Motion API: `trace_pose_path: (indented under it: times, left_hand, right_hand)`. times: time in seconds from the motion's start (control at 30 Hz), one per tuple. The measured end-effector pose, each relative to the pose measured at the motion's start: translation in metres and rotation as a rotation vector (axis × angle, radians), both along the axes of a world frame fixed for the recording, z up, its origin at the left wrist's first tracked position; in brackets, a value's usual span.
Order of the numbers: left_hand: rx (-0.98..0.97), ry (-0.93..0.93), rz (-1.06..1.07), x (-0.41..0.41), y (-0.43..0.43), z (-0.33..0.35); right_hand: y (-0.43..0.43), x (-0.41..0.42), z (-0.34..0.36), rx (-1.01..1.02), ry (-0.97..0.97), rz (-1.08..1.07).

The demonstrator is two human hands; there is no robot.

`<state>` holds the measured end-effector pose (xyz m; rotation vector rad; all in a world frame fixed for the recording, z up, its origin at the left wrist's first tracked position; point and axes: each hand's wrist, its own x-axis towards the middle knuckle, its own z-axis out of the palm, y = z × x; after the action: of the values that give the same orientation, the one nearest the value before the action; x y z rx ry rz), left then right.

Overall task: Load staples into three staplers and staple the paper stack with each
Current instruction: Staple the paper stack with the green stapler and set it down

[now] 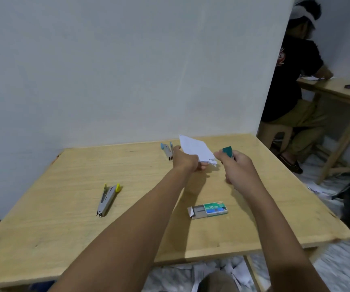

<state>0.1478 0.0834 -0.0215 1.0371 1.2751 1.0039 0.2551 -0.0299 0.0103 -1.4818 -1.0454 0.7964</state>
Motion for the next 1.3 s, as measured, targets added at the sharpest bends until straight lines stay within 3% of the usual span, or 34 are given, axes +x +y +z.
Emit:
trace_pose_path:
  times: [0.2,0.4,0.53,0.7,1.0,1.3]
  left_hand:
    - [0.197,0.470,-0.123,0.020,0.025,-0.007]
    - [0.249,1.051,-0.340,0.030,0.047,-0.013]
    - [0.343,1.237,-0.394,0.036,0.047,-0.020]
    - [0.396,1.314,-0.309,0.043,0.043,-0.024]
    - [0.356,1.235,-0.273,0.045,0.050,-0.016]
    - [0.467,1.035,-0.223,-0.072,0.005,-0.001]
  right_hand:
    - [0.018,0.025,0.008,0.047,0.002,-0.036]
    - [0.030,0.036,0.008,0.055,0.004,-0.080]
    - [0.031,0.038,0.002,0.038,0.020,-0.107]
    - [0.027,0.038,0.000,0.006,0.043,-0.107]
    - [0.027,0.042,0.001,-0.004,0.018,-0.094]
    - [0.021,0.004,0.002,-0.135,0.004,0.017]
